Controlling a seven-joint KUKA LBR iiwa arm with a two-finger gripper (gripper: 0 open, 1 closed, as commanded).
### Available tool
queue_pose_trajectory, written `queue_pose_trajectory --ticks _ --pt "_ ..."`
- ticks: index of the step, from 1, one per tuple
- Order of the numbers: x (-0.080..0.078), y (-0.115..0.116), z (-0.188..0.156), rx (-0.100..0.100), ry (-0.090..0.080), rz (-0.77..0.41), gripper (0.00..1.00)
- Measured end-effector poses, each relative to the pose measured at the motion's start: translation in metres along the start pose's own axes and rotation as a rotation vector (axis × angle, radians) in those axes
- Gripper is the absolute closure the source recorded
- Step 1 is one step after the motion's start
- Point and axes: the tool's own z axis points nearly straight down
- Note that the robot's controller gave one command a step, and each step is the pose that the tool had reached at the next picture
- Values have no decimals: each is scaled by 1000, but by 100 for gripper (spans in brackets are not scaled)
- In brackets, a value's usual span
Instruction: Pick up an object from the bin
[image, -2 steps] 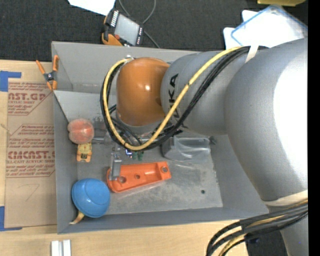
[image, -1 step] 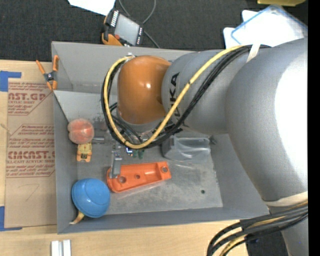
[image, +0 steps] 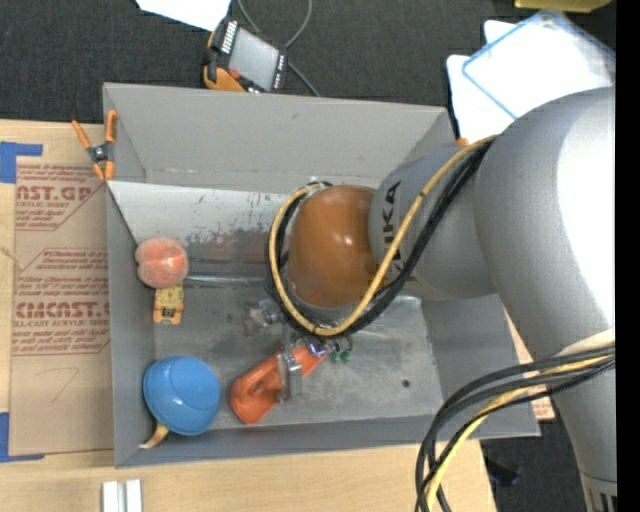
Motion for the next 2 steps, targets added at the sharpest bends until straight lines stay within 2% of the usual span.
queue_pose_trajectory --ticks 1,2 --pt "1 8 -91 -3 -13 68 0" --pt "-16 -52 -37 -2 4 115 0"
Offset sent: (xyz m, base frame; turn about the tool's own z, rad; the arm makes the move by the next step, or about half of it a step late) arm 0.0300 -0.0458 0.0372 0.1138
